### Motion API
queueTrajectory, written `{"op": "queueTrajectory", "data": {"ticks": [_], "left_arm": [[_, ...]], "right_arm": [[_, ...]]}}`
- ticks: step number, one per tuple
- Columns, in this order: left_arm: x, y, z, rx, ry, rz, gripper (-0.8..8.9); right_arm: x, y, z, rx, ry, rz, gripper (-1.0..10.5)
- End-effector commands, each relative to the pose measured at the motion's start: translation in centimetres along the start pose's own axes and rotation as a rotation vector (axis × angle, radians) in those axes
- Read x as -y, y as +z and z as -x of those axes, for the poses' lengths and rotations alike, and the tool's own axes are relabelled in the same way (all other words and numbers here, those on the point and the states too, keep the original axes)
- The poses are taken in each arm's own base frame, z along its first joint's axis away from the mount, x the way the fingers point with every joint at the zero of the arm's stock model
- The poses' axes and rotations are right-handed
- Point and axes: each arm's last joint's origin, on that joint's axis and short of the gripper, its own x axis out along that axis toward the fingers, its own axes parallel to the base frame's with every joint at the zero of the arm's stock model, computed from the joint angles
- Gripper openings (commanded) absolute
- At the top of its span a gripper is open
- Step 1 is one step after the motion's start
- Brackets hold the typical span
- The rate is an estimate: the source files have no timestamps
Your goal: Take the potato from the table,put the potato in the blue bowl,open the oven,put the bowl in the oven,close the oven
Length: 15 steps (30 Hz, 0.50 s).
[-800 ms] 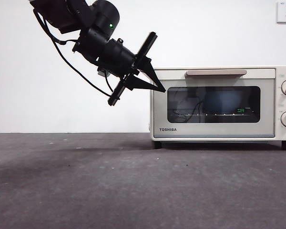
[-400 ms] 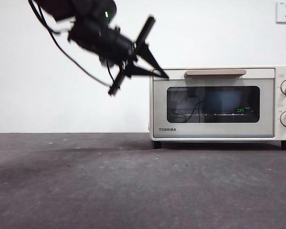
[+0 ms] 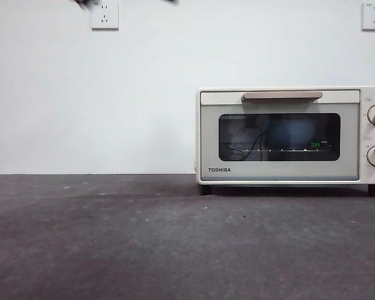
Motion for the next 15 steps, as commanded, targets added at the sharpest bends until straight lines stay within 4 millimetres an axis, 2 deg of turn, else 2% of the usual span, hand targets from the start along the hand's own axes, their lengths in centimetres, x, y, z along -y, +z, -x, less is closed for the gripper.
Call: {"op": "queueTrajectory", "data": {"ticks": [1, 6, 9, 12, 15], "left_arm": [[1.2, -0.1, 3.9, 0.077, 0.03, -0.111, -0.05], [3.0, -0.7, 10.5, 0.236, 0.044, -0.201, -0.05], [3.8, -1.3, 13.5, 0.311, 0.027, -0.234, -0.04], [4.3, -1.9, 15.7, 0.365, 0.008, -0.249, -0.04], [4.6, -2.3, 16.9, 0.395, -0.003, -0.258, -0.04]], "right_arm": [[0.0, -0.2, -0.1, -0.023, 0.004, 0.009, 0.0], [0.0, -0.2, -0.1, -0.024, 0.003, 0.01, 0.0], [0.0, -0.2, -0.2, -0.025, 0.004, 0.01, 0.0], [-0.1, -0.2, -0.3, -0.028, 0.004, 0.011, 0.0], [-0.1, -0.1, -0.5, -0.035, 0.003, 0.012, 0.0]]}}
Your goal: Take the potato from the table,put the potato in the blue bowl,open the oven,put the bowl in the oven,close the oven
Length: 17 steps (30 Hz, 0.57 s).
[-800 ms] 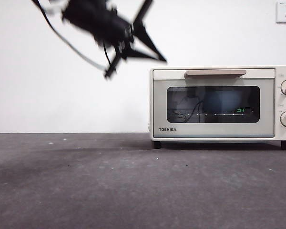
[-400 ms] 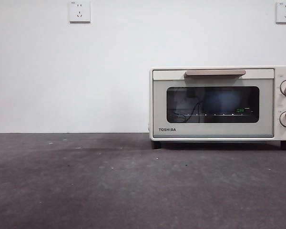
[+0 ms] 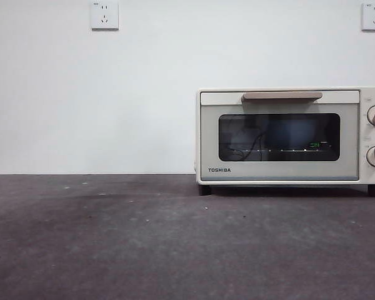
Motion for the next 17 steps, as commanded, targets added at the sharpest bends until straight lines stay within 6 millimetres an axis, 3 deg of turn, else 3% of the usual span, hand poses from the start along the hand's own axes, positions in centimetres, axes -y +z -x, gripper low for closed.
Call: {"op": "queueTrajectory", "data": {"ticks": [1, 5, 11, 17], "left_arm": [[0.1, 0.1, 0.6, 0.015, 0.002, -0.02, -0.04], [0.2, 0.1, 0.8, 0.019, 0.001, -0.021, -0.04], [-0.2, 0.0, -0.7, -0.005, 0.011, -0.019, -0.04], [-1.4, -1.2, -0.4, -0.142, 0.178, -0.308, -0.04]], "right_arm": [[-0.1, -0.1, -0.3, -0.031, 0.003, 0.011, 0.0], [-0.2, 0.1, -0.8, -0.042, 0.004, 0.014, 0.0], [-0.4, 0.4, -1.7, -0.068, 0.003, 0.021, 0.0], [-0.9, 1.1, -3.4, -0.117, 0.002, 0.034, 0.0]]}}
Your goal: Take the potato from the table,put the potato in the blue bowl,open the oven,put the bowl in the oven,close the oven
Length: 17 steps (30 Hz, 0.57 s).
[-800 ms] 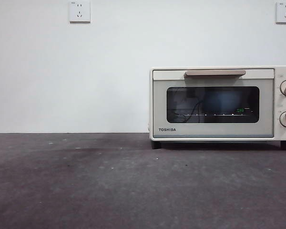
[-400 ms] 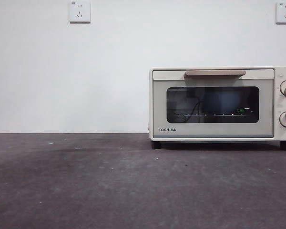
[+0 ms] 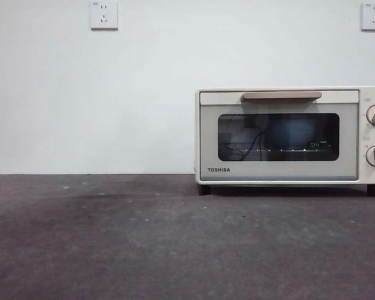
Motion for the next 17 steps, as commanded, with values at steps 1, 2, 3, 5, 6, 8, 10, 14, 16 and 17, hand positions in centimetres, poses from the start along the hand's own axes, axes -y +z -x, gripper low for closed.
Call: {"op": "queueTrajectory", "data": {"ticks": [1, 2, 3, 5, 6, 8, 10, 14, 16, 17], "left_arm": [[-0.6, -0.9, 1.0, -0.079, 0.097, -0.245, -0.04], [-0.9, -1.2, 1.1, -0.104, 0.125, -0.279, -0.04], [-1.2, -1.6, 1.3, -0.12, 0.143, -0.308, -0.04], [-1.7, -2.3, 1.9, -0.118, 0.175, -0.344, -0.04], [-2.0, -2.9, 2.2, -0.11, 0.198, -0.353, -0.04], [-2.6, -4.0, 2.7, -0.07, 0.246, -0.354, -0.04], [-3.2, -5.5, 3.1, 0.002, 0.303, -0.355, -0.04], [-4.3, -9.3, 3.2, 0.159, 0.392, -0.376, -0.04], [-5.0, -11.9, 2.7, 0.232, 0.42, -0.365, -0.04], [-5.3, -13.1, 2.5, 0.263, 0.425, -0.344, -0.04]], "right_arm": [[-0.3, 0.2, -1.0, -0.05, 0.003, 0.017, 0.0], [-0.4, 0.3, -1.4, -0.06, 0.003, 0.019, 0.0], [-0.5, 0.5, -1.9, -0.073, 0.003, 0.022, 0.0], [-0.7, 0.9, -2.7, -0.098, 0.003, 0.029, 0.0], [-0.9, 1.0, -3.3, -0.113, 0.003, 0.033, 0.0], [-1.2, 1.4, -4.3, -0.142, 0.002, 0.04, 0.0], [-1.5, 1.8, -5.7, -0.179, 0.002, 0.05, 0.0], [-2.3, 2.4, -8.5, -0.256, 0.001, 0.07, 0.0], [-2.7, 2.7, -10.1, -0.299, 0.001, 0.081, 0.0], [-2.9, 2.8, -11.0, -0.32, 0.001, 0.086, 0.0]]}}
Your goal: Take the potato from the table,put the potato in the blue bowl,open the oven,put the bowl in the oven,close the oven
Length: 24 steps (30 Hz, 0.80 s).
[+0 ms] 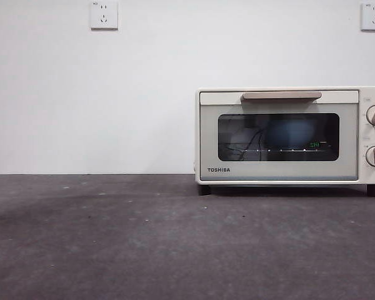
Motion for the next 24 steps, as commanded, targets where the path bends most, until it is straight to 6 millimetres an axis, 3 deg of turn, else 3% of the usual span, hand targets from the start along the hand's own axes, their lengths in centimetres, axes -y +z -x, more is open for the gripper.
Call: {"op": "queueTrajectory", "data": {"ticks": [1, 7, 11, 19, 24], "left_arm": [[0.8, -4.8, -0.5, 0.06, 0.045, 0.064, -0.04], [2.1, -13.1, -0.1, 0.034, 0.126, 0.242, -0.04], [3.0, -17.1, 0.2, -0.01, 0.131, 0.25, -0.04], [3.9, -20.6, 0.4, -0.037, 0.134, 0.253, -0.04], [4.1, -21.8, 0.4, -0.095, 0.141, 0.259, -0.04]], "right_arm": [[-0.6, 0.7, -2.3, -0.08, 0.003, 0.024, 0.0], [-2.1, 2.7, -8.0, -0.197, 0.001, 0.055, 0.0], [-3.2, 3.8, -11.9, -0.238, 0.001, 0.065, 0.0], [-4.9, 5.8, -18.6, -0.176, 0.002, 0.049, 0.0], [-5.6, 7.1, -21.3, -0.077, 0.002, 0.023, 0.0]]}}
